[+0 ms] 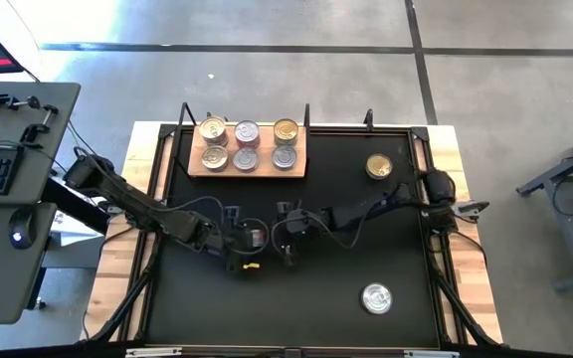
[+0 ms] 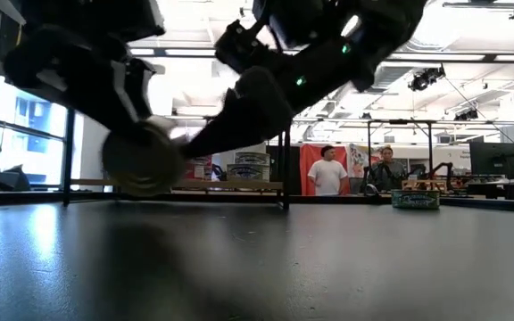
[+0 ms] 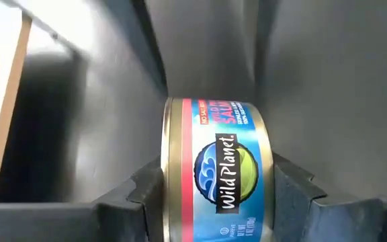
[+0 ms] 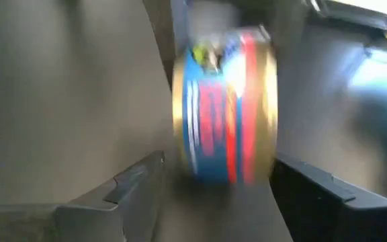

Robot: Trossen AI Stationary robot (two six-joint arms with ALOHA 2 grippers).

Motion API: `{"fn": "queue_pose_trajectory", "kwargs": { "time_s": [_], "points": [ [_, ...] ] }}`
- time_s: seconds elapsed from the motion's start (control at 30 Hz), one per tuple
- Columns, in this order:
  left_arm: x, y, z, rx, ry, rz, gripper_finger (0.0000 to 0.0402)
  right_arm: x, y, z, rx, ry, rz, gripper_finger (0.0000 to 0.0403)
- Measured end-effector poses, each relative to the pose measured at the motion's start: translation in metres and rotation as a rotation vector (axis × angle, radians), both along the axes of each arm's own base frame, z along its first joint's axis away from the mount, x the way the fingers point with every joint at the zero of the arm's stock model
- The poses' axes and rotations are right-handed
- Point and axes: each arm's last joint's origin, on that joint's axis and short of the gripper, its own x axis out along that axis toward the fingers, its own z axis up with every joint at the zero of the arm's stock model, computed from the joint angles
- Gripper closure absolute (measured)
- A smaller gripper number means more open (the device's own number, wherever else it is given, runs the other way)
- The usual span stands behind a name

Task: Stack canned seafood by type on shelf
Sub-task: Stack the blue tuna can on top of the blue tuna can on the shelf

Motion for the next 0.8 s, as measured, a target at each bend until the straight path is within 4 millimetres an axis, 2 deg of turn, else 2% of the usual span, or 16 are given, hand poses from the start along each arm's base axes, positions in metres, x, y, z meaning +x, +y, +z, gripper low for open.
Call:
{"fn": "queue_pose_trajectory", "kwargs": {
  "time_s": [0.13, 0.23, 0.33, 0.4, 0.5, 0.6, 0.67, 0.8],
  "points": [
    [-0.011, -0.002, 0.009, 0.039, 0.12, 0.069, 0.0233, -0.014, 0.0, 0.013, -0.076, 0.104, -0.106, 0.0149],
    [-0.022, 0.005, 0.014, 0.17, 0.183, 0.182, 0.0233, -0.026, 0.001, 0.013, -0.139, 0.172, -0.191, 0.0148],
    [-0.027, 0.02, 0.022, 0.344, 0.187, 0.277, 0.0233, -0.038, 0.004, 0.0, -0.151, 0.221, -0.249, 0.0148],
    [-0.028, 0.03, 0.025, 0.426, 0.197, 0.305, 0.0233, -0.049, 0.007, -0.015, -0.113, 0.23, -0.271, 0.0147],
    [-0.025, 0.049, 0.032, 0.494, 0.219, 0.313, 0.0233, -0.071, 0.014, -0.044, -0.009, 0.165, -0.274, 0.0147],
    [-0.025, 0.074, 0.036, 0.549, 0.312, 0.302, 0.0233, -0.092, 0.018, -0.058, 0.066, 0.044, -0.285, 0.0147],
    [-0.026, 0.093, 0.04, 0.583, 0.363, 0.319, 0.0233, -0.104, 0.019, -0.063, 0.092, -0.025, -0.295, 0.0147],
    [-0.029, 0.123, 0.044, 0.632, 0.473, 0.337, 0.0233, -0.114, 0.018, -0.062, 0.132, -0.124, -0.289, 0.0147]
  ]
}}
